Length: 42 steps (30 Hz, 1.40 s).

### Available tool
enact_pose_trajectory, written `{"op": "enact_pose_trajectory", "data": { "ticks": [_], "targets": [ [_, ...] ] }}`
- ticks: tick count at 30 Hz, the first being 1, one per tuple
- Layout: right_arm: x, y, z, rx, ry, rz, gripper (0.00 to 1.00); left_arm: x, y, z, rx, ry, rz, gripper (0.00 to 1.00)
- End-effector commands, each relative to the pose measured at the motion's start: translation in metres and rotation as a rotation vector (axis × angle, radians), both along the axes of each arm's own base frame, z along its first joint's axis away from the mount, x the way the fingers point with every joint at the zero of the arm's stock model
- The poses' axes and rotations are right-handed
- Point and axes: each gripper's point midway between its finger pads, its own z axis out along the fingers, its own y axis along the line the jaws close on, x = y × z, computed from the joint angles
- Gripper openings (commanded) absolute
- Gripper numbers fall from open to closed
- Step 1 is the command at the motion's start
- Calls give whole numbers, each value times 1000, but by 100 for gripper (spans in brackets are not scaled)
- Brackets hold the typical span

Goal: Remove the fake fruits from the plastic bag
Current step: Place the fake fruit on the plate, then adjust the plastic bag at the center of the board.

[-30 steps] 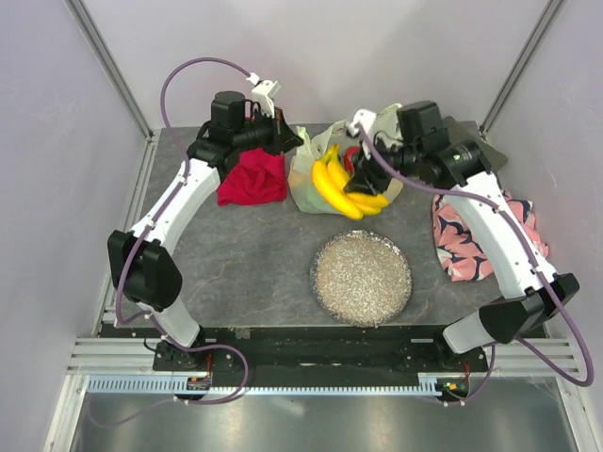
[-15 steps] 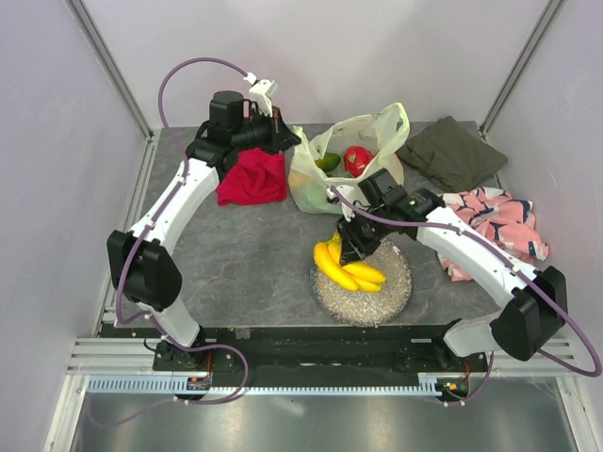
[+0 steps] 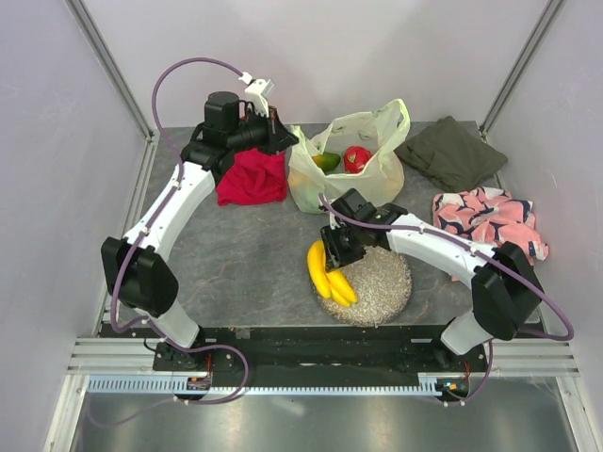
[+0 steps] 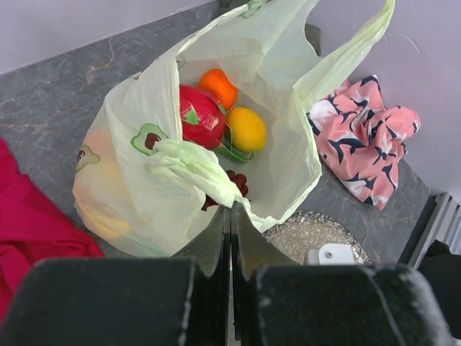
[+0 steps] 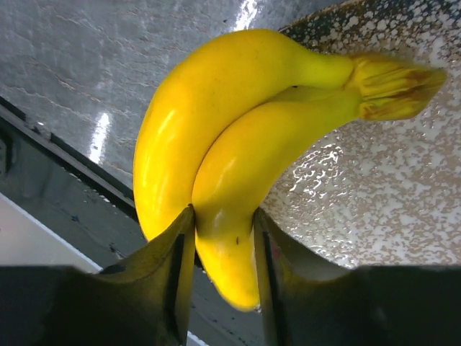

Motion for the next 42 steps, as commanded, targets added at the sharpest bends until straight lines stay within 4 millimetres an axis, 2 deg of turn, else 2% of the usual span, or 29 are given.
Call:
{"op": "enact_pose_trajectory", "data": {
  "ticks": [1, 3, 6, 7, 9, 11, 12, 14, 15, 17, 20, 21, 23, 24, 26, 27, 28, 29, 30, 31, 32, 33, 34, 35, 36, 37, 40, 41, 42],
  "targets": [
    [1, -1, -15, -6, 8, -60, 56, -9, 6, 24, -44, -31, 28, 2],
    [0, -4, -11, -15, 1, -54, 63, -12, 7, 26, -46, -35, 23, 2],
    [3, -12, 19, -35, -85, 39, 74, -17, 8, 26, -44, -41, 15, 2],
    [5, -15, 34, -30, -126, 66, 78, -19, 8, 22, -41, -31, 12, 2],
    [8, -21, 70, -30, -196, 189, 78, -23, 7, 21, -40, -31, -3, 2],
    [19, -25, 107, 10, -288, 273, 78, -28, 7, 16, -36, -25, -21, 2],
    [28, -20, 144, 69, -370, 289, 77, -31, 8, 12, -30, -20, -23, 2],
    [49, -23, 195, 133, -519, 277, 76, -38, 6, 10, -30, -19, -55, 2],
    [63, -20, 210, 164, -582, 245, 74, -43, 4, 5, -20, -22, -82, 2],
    [93, -23, 225, 206, -649, 173, 70, -56, -1, 3, -22, -30, -159, 2],
    [135, -24, 206, 165, -684, 113, 56, -69, -3, -5, 4, -45, -232, 2],
    [154, -26, 184, 103, -678, 107, 51, -73, -2, -11, 7, -29, -239, 2],
    [179, -29, 159, 51, -689, 106, 47, -81, -1, -10, 2, -25, -239, 2],
    [191, -29, 132, 7, -661, 112, 45, -85, -1, -17, 4, -7, -242, 2],
    [208, -51, 96, -127, -650, 85, 43, -92, 2, -18, 4, -7, -240, 2],
    [209, -60, 79, -165, -621, 83, 42, -95, 3, -27, 11, 7, -240, 2],
    [208, -71, 71, -204, -611, 72, 41, -96, 4, -30, 19, 10, -234, 2],
    [195, -88, 47, -244, -550, 72, 41, -99, 5, -34, 23, 15, -237, 2],
    [183, -98, 53, -252, -554, 72, 40, -103, 7, -40, 32, 24, -240, 2],
    [171, -105, 48, -265, -534, 78, 40, -105, 8, -43, 37, 28, -245, 2],
    [145, -116, 28, -286, -465, 105, 40, -107, 8, -45, 41, 28, -248, 2],
    [130, -120, 43, -268, -490, 101, 40, -109, 10, -48, 45, 33, -248, 2],
    [117, -123, 43, -254, -482, 107, 40, -111, 10, -49, 46, 30, -252, 2],
    [98, -125, 33, -238, -441, 124, 40, -111, 11, -50, 51, 28, -251, 2],
    [92, -126, 45, -217, -475, 116, 41, -112, 11, -50, 51, 28, -253, 2],
    [91, -126, 48, -208, -488, 114, 43, -112, 11, -51, 54, 27, -256, 2],
    [114, -118, 68, -196, -548, 93, 47, -113, 10, -55, 60, 32, -266, 2],
    [131, -110, 89, -177, -598, 83, 47, -113, 10, -57, 59, 44, -268, 2],
    [143, -104, 84, -179, -583, 95, 48, -114, 9, -59, 58, 51, -269, 2]
  ]
}}
